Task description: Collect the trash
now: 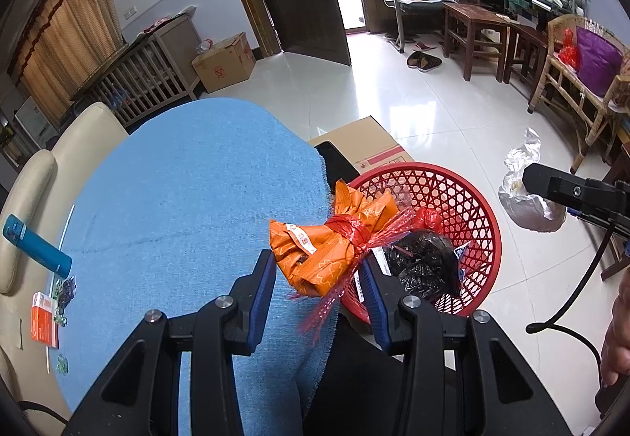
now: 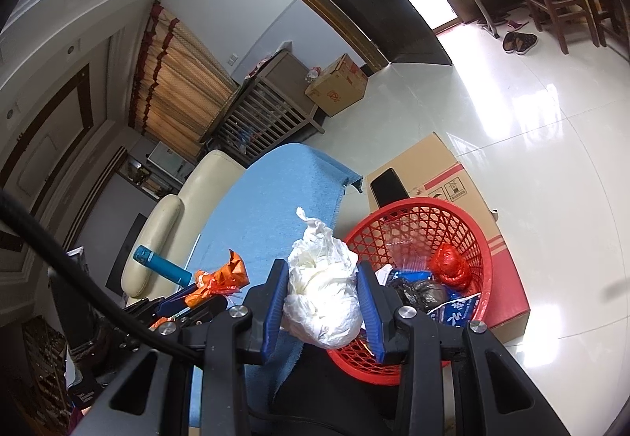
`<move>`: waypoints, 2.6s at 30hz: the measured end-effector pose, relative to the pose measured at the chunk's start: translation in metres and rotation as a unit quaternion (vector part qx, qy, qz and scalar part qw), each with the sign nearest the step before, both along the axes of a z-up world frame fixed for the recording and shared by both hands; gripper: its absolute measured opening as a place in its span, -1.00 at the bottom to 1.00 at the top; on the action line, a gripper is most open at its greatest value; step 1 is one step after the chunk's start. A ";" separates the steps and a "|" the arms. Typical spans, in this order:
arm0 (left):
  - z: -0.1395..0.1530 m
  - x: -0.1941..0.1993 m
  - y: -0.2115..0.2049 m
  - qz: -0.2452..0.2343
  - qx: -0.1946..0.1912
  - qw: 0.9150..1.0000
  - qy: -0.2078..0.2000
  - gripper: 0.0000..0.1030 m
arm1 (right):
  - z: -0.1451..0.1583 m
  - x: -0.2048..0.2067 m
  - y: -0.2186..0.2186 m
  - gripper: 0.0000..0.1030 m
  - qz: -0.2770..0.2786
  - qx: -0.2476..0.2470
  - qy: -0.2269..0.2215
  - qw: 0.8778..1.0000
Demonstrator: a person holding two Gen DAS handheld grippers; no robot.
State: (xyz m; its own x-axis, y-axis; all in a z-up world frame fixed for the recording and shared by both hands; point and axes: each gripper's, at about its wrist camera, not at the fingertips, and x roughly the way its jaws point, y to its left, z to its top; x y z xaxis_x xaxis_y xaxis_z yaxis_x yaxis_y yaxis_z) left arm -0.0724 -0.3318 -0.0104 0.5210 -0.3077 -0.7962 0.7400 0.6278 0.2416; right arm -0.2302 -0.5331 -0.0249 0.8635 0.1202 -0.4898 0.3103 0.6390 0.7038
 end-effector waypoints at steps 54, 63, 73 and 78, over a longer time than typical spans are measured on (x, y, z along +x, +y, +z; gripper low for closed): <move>0.100 0.039 0.331 0.340 -0.149 0.915 -0.155 0.61 | 0.116 0.127 0.293 0.20 0.159 -0.320 -0.027 0.934; 0.095 0.037 0.360 0.356 -0.160 0.908 -0.152 0.61 | 0.116 0.127 0.332 0.20 0.168 -0.344 -0.024 0.923; 0.089 0.036 0.366 0.356 -0.166 0.908 -0.145 0.61 | 0.113 0.131 0.344 0.20 0.172 -0.347 -0.022 0.922; 0.082 0.040 0.368 0.358 -0.162 0.909 -0.137 0.61 | 0.108 0.139 0.345 0.20 0.173 -0.345 -0.013 0.923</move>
